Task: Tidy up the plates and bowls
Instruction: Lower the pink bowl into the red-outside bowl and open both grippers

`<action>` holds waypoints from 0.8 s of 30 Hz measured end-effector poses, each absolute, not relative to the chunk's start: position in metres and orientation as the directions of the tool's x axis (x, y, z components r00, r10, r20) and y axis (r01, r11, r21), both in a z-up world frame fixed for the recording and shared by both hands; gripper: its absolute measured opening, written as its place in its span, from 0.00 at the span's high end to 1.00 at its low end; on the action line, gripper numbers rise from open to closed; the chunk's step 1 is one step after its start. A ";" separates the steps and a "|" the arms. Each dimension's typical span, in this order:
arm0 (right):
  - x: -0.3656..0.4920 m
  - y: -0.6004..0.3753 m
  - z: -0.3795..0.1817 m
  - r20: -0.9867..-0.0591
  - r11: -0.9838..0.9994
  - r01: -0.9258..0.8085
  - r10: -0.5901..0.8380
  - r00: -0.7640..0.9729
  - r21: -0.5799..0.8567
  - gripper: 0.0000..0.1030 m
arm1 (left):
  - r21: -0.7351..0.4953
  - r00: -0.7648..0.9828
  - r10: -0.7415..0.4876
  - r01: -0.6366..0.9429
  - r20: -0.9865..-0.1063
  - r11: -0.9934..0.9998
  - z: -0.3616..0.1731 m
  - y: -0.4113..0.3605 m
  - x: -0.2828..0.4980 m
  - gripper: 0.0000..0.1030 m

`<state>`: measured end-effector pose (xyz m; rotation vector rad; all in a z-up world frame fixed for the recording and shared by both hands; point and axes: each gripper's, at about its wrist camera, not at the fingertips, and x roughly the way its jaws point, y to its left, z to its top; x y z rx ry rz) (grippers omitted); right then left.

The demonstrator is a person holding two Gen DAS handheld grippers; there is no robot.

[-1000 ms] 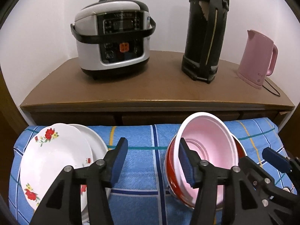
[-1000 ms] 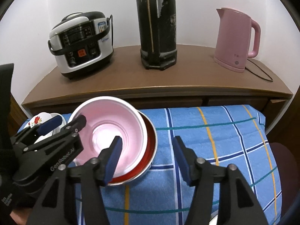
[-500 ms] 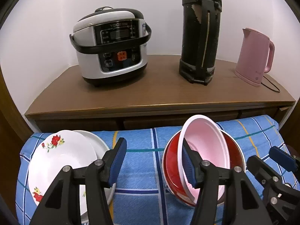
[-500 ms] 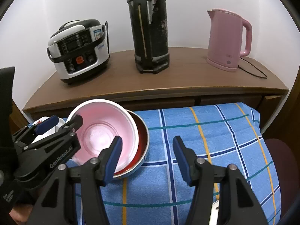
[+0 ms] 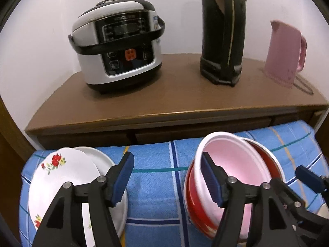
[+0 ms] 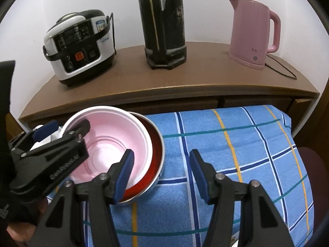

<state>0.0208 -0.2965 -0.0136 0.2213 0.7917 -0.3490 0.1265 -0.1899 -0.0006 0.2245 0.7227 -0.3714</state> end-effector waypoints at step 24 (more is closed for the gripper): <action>0.030 -0.297 -0.027 -0.749 0.918 0.391 -0.207 0.629 0.074 0.44 | -0.158 0.690 -0.410 0.400 -0.597 0.903 0.017 -0.148 0.135 0.29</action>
